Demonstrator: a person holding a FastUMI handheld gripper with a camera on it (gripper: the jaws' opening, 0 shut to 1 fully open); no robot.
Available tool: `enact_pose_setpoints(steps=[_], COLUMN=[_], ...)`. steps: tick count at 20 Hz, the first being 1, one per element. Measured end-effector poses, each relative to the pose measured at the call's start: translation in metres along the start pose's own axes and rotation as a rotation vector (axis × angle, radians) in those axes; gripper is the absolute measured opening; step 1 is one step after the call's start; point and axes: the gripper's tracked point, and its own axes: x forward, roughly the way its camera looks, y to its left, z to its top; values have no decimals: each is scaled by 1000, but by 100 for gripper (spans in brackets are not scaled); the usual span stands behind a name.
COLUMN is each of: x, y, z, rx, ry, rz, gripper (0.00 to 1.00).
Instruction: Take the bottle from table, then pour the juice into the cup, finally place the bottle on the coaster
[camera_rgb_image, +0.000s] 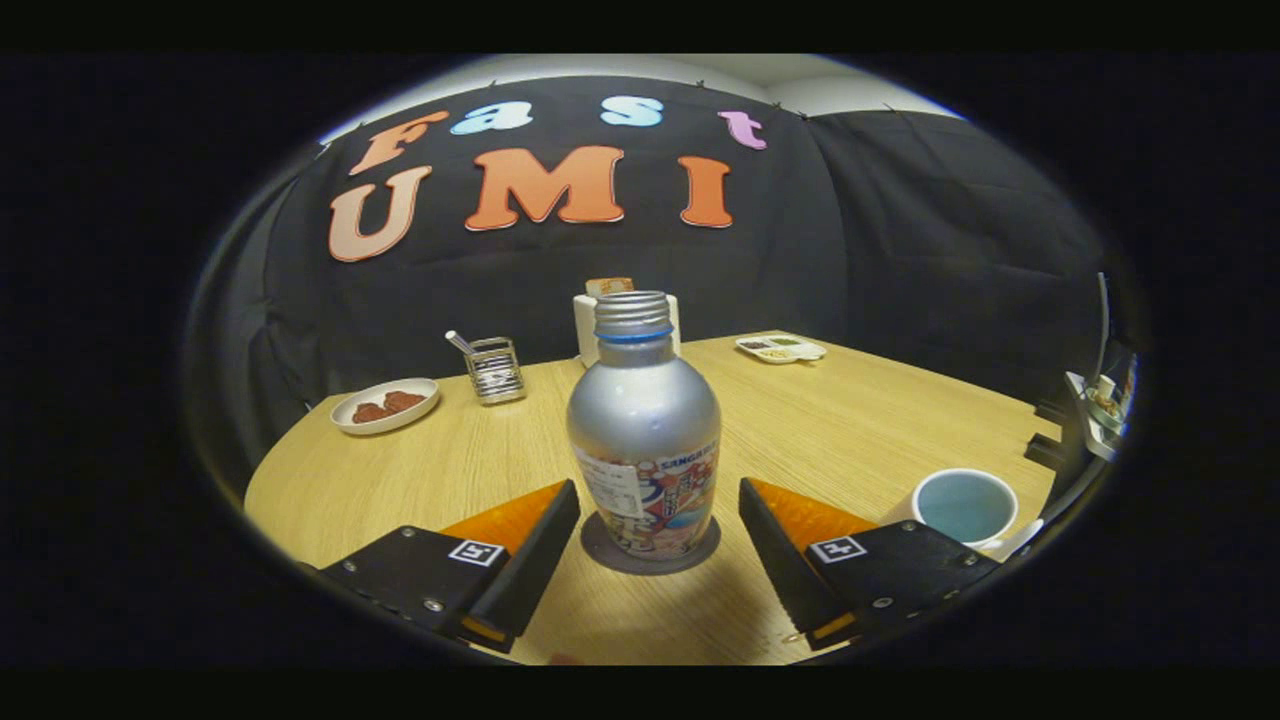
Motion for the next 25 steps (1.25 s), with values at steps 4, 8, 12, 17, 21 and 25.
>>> enact_pose_setpoints(steps=[4, 8, 12, 17, 21, 25], x=[-32, -76, -122, -167, -188, -197], y=[8, 21, 45, 57, 62, 71], z=[12, 31, 45, 38, 31, 33], rx=[-12, -33, 6, -17, -45, -77], ry=[-52, -112, -189, -230, -248, -269], rz=[42, 106, 209, 298, 341, 366], gripper=[97, 97, 97, 97, 97, 97])
